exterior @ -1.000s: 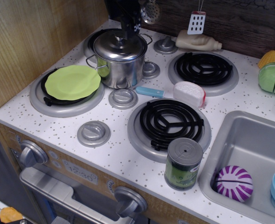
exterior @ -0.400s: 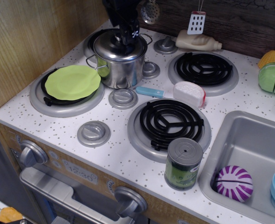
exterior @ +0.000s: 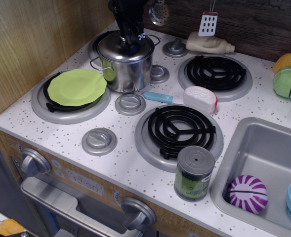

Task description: Take lid off pot or pan

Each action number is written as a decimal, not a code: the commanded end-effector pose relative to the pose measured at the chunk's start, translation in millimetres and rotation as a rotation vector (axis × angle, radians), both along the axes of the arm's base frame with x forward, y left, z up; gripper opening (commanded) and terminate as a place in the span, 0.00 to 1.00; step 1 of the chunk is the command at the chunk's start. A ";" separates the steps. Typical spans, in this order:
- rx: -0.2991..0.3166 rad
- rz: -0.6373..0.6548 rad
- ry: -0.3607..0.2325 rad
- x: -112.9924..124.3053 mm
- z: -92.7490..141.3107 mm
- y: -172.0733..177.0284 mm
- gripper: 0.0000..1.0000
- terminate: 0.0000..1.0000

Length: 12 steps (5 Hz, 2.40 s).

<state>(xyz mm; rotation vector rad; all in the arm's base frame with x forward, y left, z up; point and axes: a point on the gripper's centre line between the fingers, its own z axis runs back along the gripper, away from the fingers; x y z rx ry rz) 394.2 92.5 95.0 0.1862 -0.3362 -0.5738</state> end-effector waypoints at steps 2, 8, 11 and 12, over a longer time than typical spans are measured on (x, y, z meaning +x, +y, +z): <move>0.064 0.010 0.034 -0.9 47.3 -3.8 0.00 0.00; -0.147 0.358 -0.151 -65.0 -38.8 -98.0 0.00 0.00; -0.251 0.311 -0.279 -51.1 -42.7 -109.9 1.00 0.00; -0.251 0.311 -0.279 -51.1 -42.7 -109.9 1.00 1.00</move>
